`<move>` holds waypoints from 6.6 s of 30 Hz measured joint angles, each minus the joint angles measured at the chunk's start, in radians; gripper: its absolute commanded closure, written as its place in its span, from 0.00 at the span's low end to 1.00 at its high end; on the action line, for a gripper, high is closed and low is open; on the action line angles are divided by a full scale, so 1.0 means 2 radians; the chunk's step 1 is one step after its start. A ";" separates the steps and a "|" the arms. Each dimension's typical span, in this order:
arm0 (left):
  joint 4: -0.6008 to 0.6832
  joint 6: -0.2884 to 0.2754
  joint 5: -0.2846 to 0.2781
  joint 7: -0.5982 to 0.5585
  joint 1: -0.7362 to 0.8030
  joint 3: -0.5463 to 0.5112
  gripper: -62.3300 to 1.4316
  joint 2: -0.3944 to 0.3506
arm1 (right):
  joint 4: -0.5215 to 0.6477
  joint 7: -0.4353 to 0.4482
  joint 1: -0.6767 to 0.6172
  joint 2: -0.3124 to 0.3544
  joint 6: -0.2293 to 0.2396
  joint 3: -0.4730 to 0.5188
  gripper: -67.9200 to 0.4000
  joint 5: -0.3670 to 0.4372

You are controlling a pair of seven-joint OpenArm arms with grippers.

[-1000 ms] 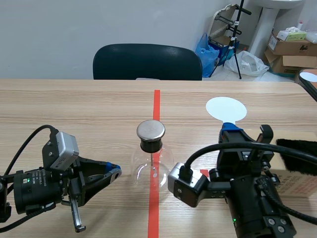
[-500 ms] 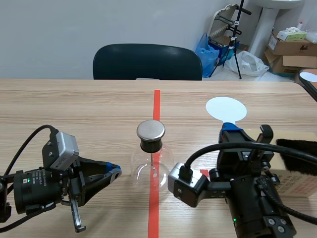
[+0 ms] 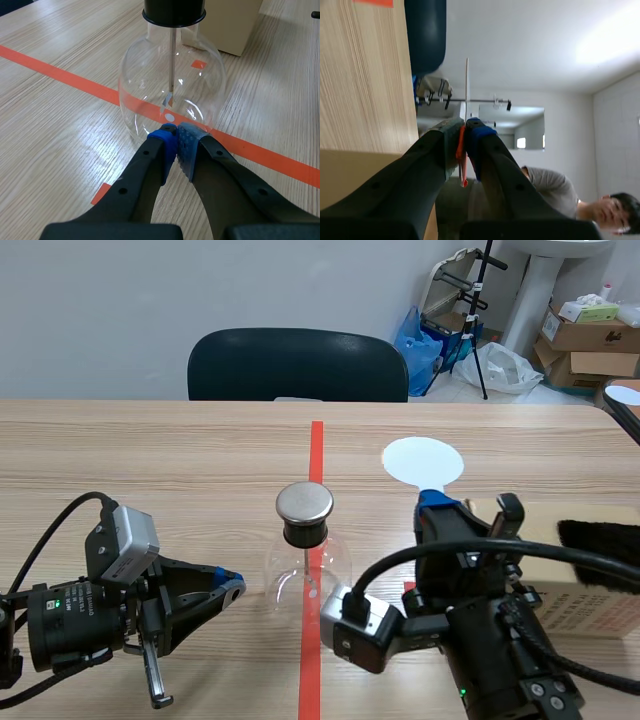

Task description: Do the electroscope experiment

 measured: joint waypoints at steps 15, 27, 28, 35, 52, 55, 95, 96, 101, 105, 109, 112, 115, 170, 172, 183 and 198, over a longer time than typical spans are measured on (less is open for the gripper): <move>0.000 0.000 0.000 0.000 0.000 0.000 0.93 0.000 | 0.000 0.150 0.000 0.000 0.000 0.000 0.98 0.000; 0.000 0.000 0.000 0.000 0.000 0.000 0.93 0.000 | 0.000 0.196 0.000 0.000 0.000 0.000 0.98 0.000; 0.000 0.000 0.000 0.000 0.000 0.000 0.93 0.000 | 0.000 0.196 0.000 0.000 0.000 0.000 0.98 0.000; 0.000 0.000 0.000 0.000 0.000 0.000 0.93 0.000 | 0.000 0.196 0.000 0.000 0.000 0.000 0.98 0.000; 0.000 0.000 0.000 0.000 0.000 0.000 0.93 0.000 | 0.000 0.196 0.000 0.000 0.000 0.000 0.98 0.000; 0.000 0.000 0.000 0.000 0.000 0.000 0.93 0.000 | 0.000 0.196 0.000 0.000 0.000 0.000 0.98 0.000; 0.000 0.000 0.000 0.000 0.000 0.000 0.93 0.000 | 0.000 0.196 0.000 0.000 0.000 0.000 0.98 0.000; 0.000 0.000 0.000 0.000 0.000 0.000 0.93 0.000 | 0.000 0.196 0.000 0.000 0.000 0.000 0.98 0.000; 0.000 0.000 0.000 0.000 0.000 0.000 0.93 0.000 | 0.000 0.196 0.000 0.000 0.000 0.000 0.98 0.000; 0.000 0.000 0.000 0.000 0.000 0.000 0.93 0.000 | 0.000 0.196 0.000 0.000 0.000 0.000 0.98 0.000; 0.000 0.000 0.000 0.000 0.000 0.000 0.93 0.000 | 0.000 0.196 0.000 0.000 0.000 0.000 0.98 0.000; 0.000 0.000 0.000 0.000 0.000 0.000 0.93 0.000 | 0.000 0.196 0.000 0.000 0.000 0.000 0.98 0.000; 0.000 0.000 0.000 0.000 0.000 0.000 0.93 0.000 | 0.000 0.196 0.000 0.000 0.000 0.000 0.98 0.000; 0.000 0.000 0.000 0.000 0.000 0.000 0.93 0.000 | 0.000 -0.131 0.000 0.000 0.000 0.000 0.98 0.000; 0.000 0.000 0.000 0.000 0.000 0.000 0.93 0.000 | 0.000 -0.130 0.000 0.000 0.000 0.000 0.98 0.000; 0.000 0.000 0.000 0.000 0.000 0.000 0.93 0.000 | 0.000 -0.090 0.000 0.000 0.000 0.000 0.98 0.000; 0.000 0.000 0.000 0.000 0.000 0.000 0.93 0.000 | 0.000 0.104 0.000 0.000 0.000 0.000 0.98 0.000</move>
